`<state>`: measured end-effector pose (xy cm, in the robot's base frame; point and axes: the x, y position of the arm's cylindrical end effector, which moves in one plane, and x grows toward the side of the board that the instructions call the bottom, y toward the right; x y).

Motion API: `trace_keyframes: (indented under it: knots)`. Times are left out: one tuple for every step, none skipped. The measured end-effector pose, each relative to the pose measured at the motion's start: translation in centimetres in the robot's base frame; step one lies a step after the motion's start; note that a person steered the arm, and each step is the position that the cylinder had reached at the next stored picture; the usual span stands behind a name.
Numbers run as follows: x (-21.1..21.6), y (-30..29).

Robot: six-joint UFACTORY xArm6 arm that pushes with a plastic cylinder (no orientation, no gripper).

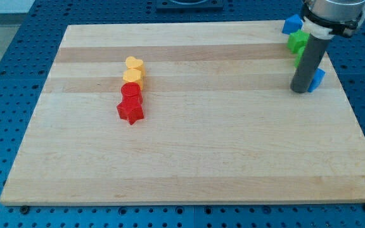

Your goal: Slide the red star towards the center right

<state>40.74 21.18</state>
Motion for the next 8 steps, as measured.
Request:
trace_keyframes:
  knots:
    - [0.0, 0.0]
    - [0.4, -0.8]
    - [2.1, -3.9]
    - [5.0, -6.2]
    - [8.6, -9.0]
    - [10.6, -14.2]
    - [12.1, -20.2]
    - [12.2, -26.4]
